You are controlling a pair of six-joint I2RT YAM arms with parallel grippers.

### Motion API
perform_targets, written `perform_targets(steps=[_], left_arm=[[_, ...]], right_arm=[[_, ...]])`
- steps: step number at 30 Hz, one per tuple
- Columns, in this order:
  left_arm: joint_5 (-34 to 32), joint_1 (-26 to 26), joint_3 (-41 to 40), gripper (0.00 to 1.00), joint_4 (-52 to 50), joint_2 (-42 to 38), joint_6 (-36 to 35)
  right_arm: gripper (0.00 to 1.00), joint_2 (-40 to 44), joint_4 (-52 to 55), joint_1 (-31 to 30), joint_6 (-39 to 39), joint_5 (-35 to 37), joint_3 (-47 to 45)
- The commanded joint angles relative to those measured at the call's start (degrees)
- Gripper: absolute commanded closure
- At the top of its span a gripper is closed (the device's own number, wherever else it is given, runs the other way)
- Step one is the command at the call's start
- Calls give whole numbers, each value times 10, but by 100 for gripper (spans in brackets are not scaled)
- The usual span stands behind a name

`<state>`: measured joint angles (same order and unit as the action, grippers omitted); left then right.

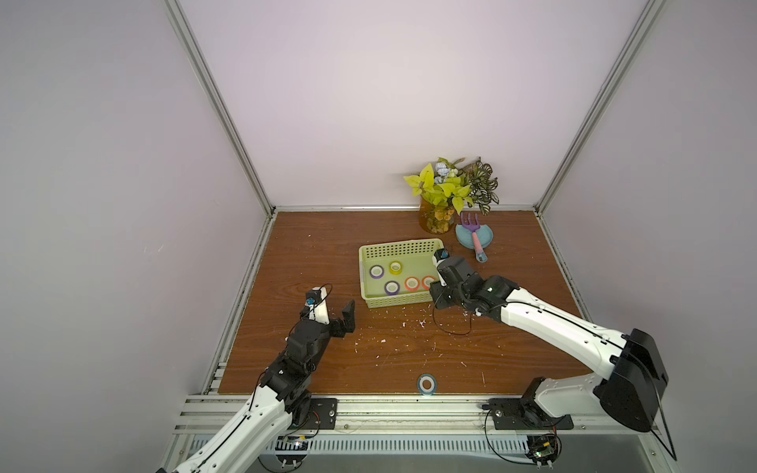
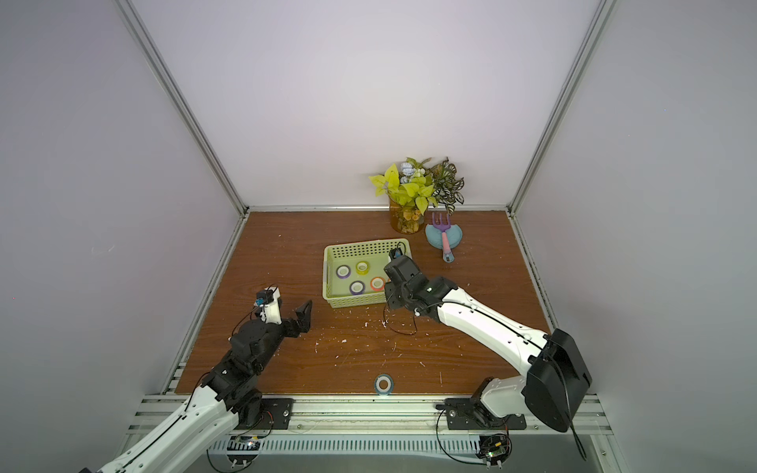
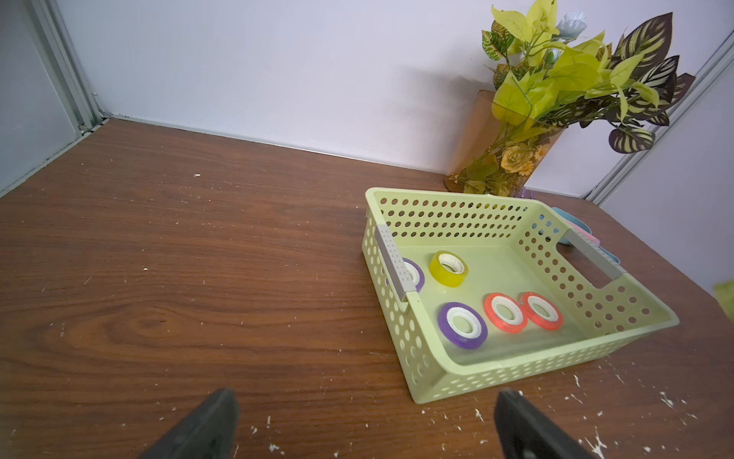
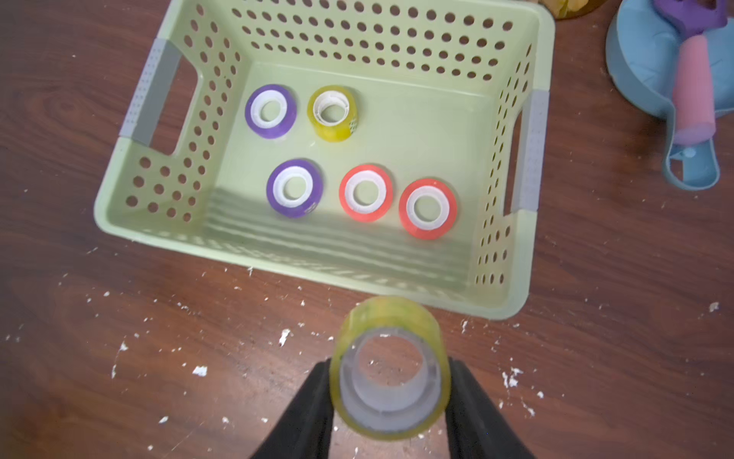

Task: Put the transparent tape into the storage box
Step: Place the tape in the storage box.

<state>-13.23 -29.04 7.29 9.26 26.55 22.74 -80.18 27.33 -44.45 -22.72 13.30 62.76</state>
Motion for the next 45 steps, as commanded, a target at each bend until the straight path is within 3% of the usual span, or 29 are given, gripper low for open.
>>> perform_targets(steps=[1,9,24,39,45], left_arm=[[-3,6,-5,1,12,3,2],[-4,6,-4,1,13,8,3],[-5,6,-4,1,15,11,2],[-5,6,-4,1,13,8,2],[-4,6,-4,1,14,8,2]], right_arm=[[54,-33,-44,26,41,-28,46],[54,-164,-71,67,69,-62,146],[55,-377,-39,85,79,-56,325],[54,-432,-32,88,74,-64,349],[44,-417,-17,88,76,-61,355]])
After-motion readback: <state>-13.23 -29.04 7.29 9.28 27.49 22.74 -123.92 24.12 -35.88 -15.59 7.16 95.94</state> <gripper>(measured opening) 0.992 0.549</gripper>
